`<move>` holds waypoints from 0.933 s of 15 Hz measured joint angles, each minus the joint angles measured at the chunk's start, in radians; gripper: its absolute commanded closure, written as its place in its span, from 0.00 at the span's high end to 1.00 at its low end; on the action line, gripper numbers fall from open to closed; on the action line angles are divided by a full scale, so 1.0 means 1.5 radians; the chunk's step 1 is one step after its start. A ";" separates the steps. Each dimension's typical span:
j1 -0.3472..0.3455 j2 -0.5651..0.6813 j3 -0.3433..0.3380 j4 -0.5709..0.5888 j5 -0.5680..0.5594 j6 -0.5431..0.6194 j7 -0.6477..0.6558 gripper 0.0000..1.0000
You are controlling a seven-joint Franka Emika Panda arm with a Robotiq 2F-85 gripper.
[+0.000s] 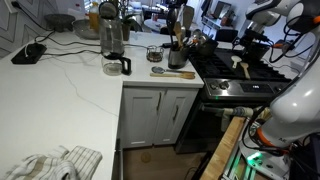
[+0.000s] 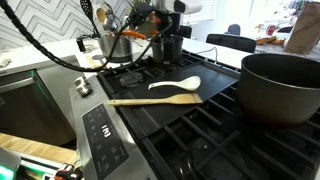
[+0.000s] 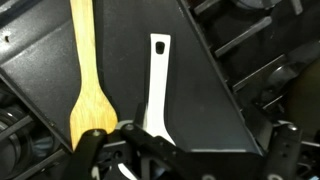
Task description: Pick up the white serving spoon and put it on the black tray on the hob of the stove
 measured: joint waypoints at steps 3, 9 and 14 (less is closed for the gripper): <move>0.033 -0.088 0.002 -0.092 0.000 0.048 -0.007 1.00; 0.102 -0.284 0.003 -0.290 -0.010 0.132 -0.016 1.00; 0.143 -0.459 0.013 -0.466 -0.041 0.152 -0.065 1.00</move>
